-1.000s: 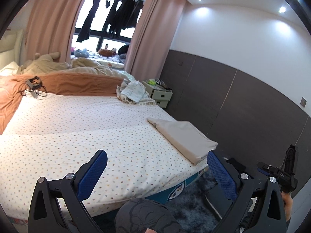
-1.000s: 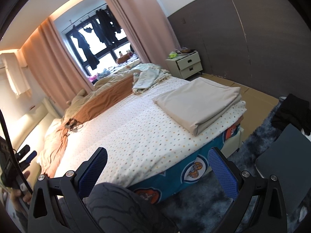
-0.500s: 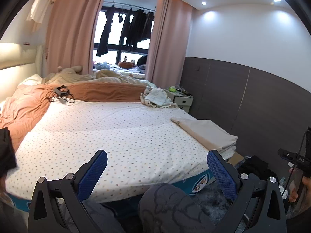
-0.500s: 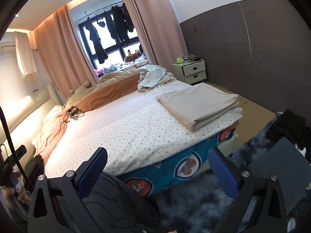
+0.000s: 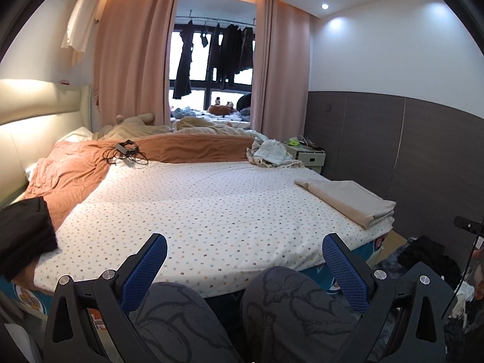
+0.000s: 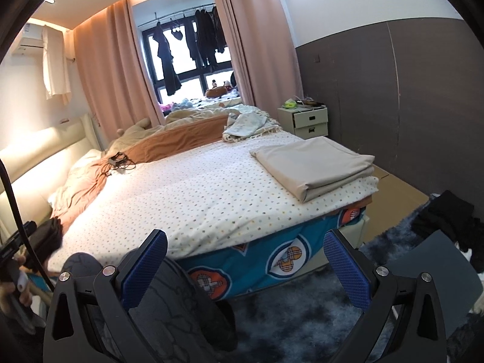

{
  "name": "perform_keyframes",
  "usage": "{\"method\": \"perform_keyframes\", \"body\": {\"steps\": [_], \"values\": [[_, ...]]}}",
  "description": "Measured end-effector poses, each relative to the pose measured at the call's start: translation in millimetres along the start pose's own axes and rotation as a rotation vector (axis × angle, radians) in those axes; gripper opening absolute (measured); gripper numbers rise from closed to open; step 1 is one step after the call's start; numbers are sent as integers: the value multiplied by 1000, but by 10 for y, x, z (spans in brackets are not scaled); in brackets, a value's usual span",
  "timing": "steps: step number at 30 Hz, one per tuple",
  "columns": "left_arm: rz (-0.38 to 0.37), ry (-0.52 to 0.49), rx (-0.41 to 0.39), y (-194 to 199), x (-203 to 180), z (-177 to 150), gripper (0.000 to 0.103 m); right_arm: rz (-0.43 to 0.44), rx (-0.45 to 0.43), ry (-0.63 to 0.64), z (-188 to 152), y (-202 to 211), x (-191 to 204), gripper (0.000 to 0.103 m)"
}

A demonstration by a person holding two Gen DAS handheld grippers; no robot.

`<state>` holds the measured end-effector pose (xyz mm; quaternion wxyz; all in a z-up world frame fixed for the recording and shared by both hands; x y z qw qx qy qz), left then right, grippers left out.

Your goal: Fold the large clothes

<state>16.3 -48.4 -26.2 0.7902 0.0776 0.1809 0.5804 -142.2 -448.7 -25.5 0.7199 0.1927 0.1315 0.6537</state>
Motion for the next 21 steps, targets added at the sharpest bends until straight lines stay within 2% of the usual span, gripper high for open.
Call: {"method": "perform_keyframes", "body": {"steps": [11,21], "values": [[26,-50,2,-164,-104,-41,102,33,10,-33,-45,-322,-52,103],[28,-59,14,-351,-154,-36,102,17,27,-44,-55,-559,-40,103]]}}
Point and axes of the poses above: each gripper's, at about its wrist camera, not at the fingertips, and y roughly against the way its jaws point, x to its left, z to its top, the point moved 3 cm from there along -y, roughly the way its jaws point, and after that the axes turned 3 degrees about y, right-handed, at the moved point
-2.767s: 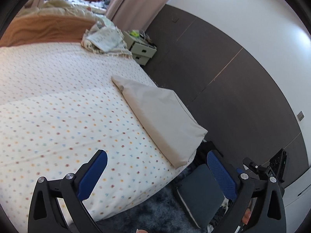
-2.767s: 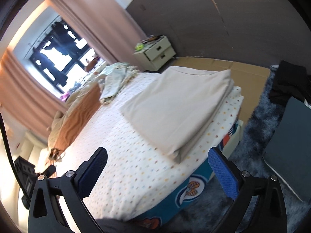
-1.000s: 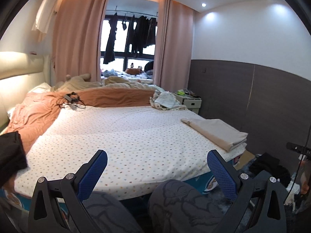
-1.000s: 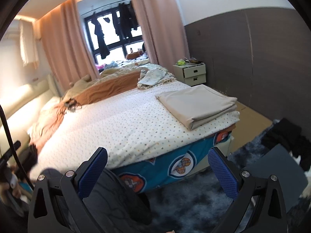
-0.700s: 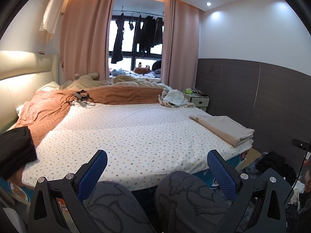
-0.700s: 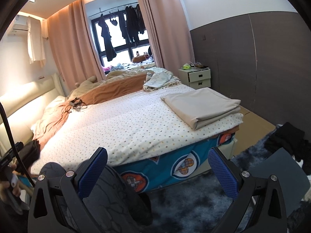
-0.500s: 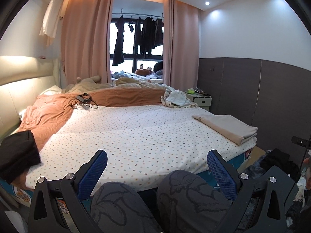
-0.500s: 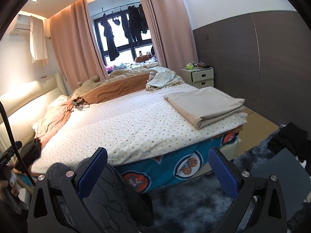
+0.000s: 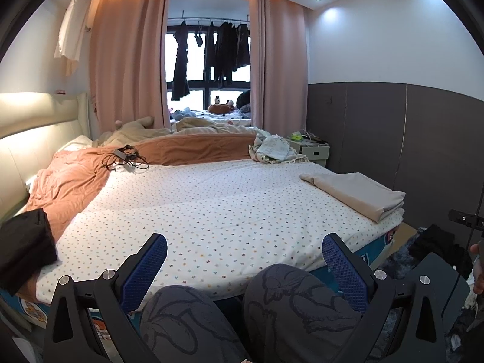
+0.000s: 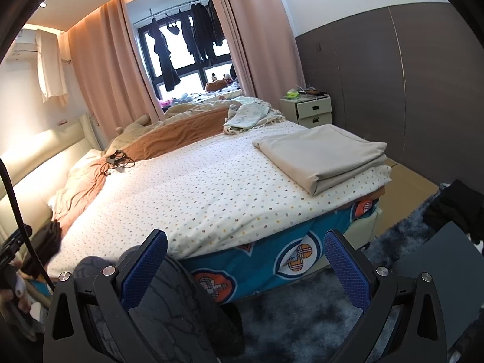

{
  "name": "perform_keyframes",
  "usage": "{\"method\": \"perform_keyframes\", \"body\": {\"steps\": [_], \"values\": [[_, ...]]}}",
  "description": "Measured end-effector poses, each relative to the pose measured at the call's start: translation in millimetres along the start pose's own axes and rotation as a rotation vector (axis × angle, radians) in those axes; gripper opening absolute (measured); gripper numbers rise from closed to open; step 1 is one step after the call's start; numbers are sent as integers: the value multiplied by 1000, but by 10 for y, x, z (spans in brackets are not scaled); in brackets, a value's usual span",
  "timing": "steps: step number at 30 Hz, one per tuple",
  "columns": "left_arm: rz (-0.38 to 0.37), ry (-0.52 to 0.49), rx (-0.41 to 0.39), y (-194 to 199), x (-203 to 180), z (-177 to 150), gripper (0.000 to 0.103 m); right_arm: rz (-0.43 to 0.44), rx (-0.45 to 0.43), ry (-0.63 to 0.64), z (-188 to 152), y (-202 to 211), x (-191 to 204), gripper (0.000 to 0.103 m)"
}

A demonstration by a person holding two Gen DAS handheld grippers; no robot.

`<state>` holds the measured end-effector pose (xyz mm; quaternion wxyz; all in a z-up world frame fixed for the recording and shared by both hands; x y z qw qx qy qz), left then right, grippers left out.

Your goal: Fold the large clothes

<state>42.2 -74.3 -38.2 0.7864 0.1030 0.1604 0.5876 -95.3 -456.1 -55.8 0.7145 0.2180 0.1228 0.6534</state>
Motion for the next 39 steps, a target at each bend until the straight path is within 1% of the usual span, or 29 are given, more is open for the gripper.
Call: {"method": "perform_keyframes", "body": {"steps": [12,18,29,39], "values": [[-6,-10,5,15,-94,-13,102,-10,3,-7,-7,-48,-1,103],[0,-25,-11,66,-128,-3,102,-9,-6,-17,-58,-6,-4,103],[-5,-21,-7,96,-154,-34,102,-8,-3,-43,-98,50,-45,103],[-5,-26,-5,137,-206,-67,102,-8,-1,-42,-121,75,-54,103]]}}
Point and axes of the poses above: each gripper's, at about its wrist camera, not at the fingertips, and y roughly against the way its jaws point, x to its left, z to its top, the point moved 3 cm from there along -y, roughly the way its jaws point, and after that the axes turned 3 degrees about y, right-handed, at the moved point
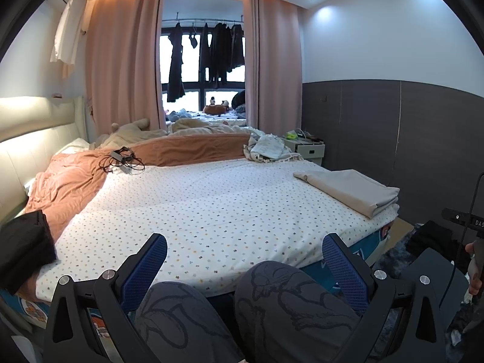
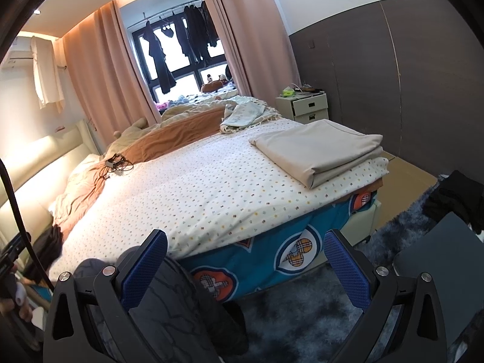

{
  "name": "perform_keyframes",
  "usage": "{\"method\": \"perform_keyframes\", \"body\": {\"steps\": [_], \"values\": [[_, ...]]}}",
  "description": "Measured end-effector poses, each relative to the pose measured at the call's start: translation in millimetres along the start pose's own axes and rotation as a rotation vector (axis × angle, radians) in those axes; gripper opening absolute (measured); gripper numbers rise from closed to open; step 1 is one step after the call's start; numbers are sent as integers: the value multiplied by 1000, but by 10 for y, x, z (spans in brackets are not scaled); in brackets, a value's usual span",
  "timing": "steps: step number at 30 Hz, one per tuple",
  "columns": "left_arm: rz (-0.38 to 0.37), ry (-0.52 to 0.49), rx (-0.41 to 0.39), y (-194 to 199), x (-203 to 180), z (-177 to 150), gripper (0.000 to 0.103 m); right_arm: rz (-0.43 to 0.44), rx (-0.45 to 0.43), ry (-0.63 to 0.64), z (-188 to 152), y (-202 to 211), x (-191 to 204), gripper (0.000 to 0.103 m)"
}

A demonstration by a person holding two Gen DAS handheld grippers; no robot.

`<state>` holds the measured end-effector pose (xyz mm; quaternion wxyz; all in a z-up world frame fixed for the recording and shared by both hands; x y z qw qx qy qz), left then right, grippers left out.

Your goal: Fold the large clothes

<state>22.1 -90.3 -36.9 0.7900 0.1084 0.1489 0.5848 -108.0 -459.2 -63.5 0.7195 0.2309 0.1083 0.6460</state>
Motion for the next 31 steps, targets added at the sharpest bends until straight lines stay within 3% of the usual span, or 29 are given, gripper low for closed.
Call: {"method": "perform_keyframes", "body": {"steps": [31], "values": [[1,5,-23,50,-12,-6,102,4,20,-19,-23,-38,-125,103]]}}
Point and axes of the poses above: each gripper's, at about its wrist camera, not at the fingertips, and y roughly against the way its jaws point, x to its left, z to its top, the point moved 3 cm from there along -y, roughly the way its jaws point, and after that the axes turned 3 degrees about y, right-handed, at the moved point
